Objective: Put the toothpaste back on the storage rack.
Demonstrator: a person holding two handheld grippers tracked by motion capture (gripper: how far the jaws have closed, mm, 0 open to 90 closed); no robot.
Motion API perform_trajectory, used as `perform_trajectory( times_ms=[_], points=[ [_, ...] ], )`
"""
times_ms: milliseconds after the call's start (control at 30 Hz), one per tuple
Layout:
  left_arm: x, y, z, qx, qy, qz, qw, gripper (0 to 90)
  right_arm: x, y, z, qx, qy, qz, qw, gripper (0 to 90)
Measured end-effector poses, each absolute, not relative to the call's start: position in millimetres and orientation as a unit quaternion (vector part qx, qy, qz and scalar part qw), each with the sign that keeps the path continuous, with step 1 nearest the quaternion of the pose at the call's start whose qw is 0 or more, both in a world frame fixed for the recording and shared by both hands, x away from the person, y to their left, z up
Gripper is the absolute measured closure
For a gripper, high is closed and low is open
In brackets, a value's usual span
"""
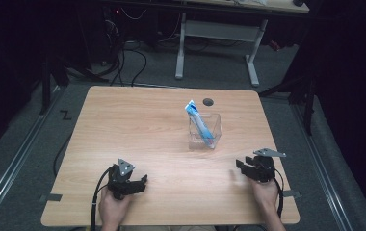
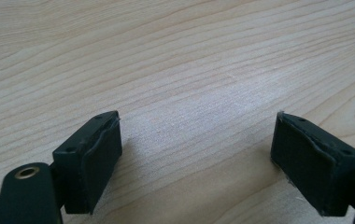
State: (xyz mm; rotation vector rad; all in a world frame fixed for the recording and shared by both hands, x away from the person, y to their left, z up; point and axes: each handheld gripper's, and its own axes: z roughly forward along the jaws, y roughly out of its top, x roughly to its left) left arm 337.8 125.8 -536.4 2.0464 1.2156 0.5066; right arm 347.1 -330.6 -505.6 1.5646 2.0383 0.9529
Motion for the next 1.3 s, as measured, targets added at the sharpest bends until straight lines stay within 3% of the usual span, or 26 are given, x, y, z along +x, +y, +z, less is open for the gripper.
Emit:
perform_trajectory(
  times_ms=[567,1300],
  points=[
    [338,126,-537,0.788,0.469,0.196,0.347,16.7,356,-321,-520,0.562,0.741,0.305,0.206,49.7],
    [338,126,-536,0.789,0.469,0.195,0.347,16.7,351,-316,-530,0.554,0.731,0.312,0.249,47.2]
  ],
)
